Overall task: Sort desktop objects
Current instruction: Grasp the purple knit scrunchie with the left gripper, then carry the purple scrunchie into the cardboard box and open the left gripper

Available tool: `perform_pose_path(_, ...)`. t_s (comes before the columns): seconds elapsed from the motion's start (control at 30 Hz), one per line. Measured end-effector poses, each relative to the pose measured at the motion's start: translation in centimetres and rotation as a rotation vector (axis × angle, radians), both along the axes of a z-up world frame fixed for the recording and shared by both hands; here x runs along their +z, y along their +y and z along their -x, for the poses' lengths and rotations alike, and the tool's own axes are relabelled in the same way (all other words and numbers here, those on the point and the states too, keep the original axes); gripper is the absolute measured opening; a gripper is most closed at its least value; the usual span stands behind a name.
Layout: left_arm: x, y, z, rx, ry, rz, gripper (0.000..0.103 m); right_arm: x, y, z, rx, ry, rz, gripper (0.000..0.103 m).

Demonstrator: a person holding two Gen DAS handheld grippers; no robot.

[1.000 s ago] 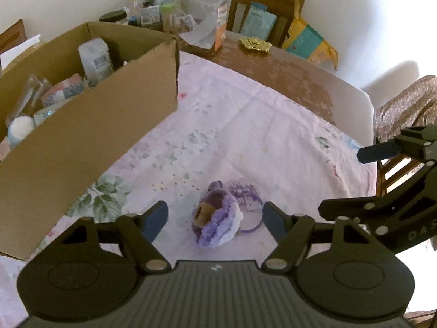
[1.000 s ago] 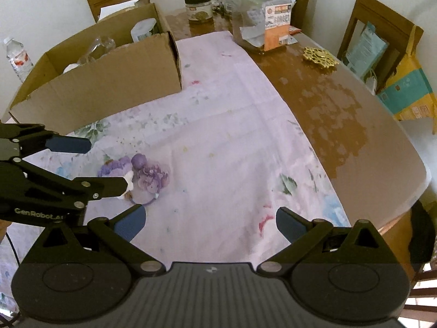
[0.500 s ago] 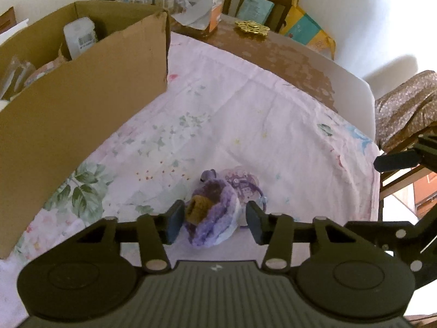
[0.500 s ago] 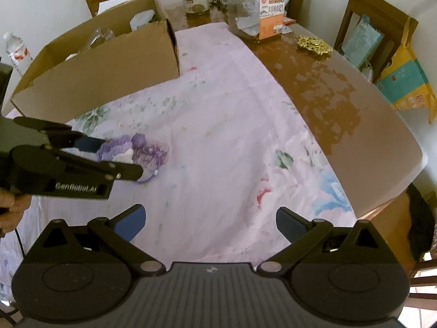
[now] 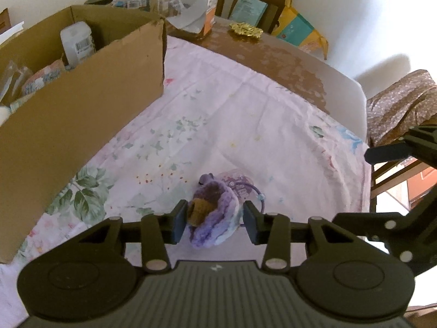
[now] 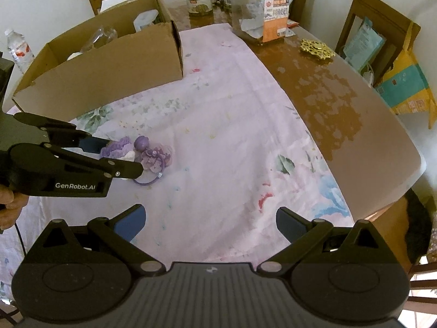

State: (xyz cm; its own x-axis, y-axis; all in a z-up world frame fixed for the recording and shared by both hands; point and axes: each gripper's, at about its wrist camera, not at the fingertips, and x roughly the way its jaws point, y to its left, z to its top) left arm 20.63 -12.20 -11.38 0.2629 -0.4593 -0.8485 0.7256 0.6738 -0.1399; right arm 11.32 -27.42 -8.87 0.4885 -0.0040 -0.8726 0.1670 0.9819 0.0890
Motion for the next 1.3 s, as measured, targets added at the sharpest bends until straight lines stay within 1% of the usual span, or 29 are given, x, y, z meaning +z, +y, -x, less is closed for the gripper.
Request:
perform_pose_path(0.23,1.6,0.7,-0.1,-0.014,-0.028,0.005,0.043,0.7,0.3,-0.5,0.013,-0.007,0.011,0.103)
perform_pose_path(0.5,3.4,1.7,0.2,-0.047,-0.040,-0.010,0.042,1.5,1.1,-1.0,0.035,-0.012,0.021,0.103)
perform_pose_path(0.63,4.6,2.3,0.2,-0.058,-0.064,-0.020,0.042,2.0,1.5,-1.3,0.051,-0.022,0.023,0.103)
perform_pose_path(0.7,5.1,2.5,0.1,-0.058,-0.059,-0.033,0.042,2.3,1.7,-1.5,0.060,-0.032,0.024,0.103)
perform_pose_path(0.93,7.5,4.3,-0.6,-0.021,-0.069,-0.020,0.042,3.8,2.5,-2.2,0.103,-0.071,0.024,0.103)
perform_pose_path(1.3,12.9,7.0,-2.4,0.066,-0.158,0.026,0.042,5.8,3.7,-3.3,0.172,-0.126,0.013,0.103)
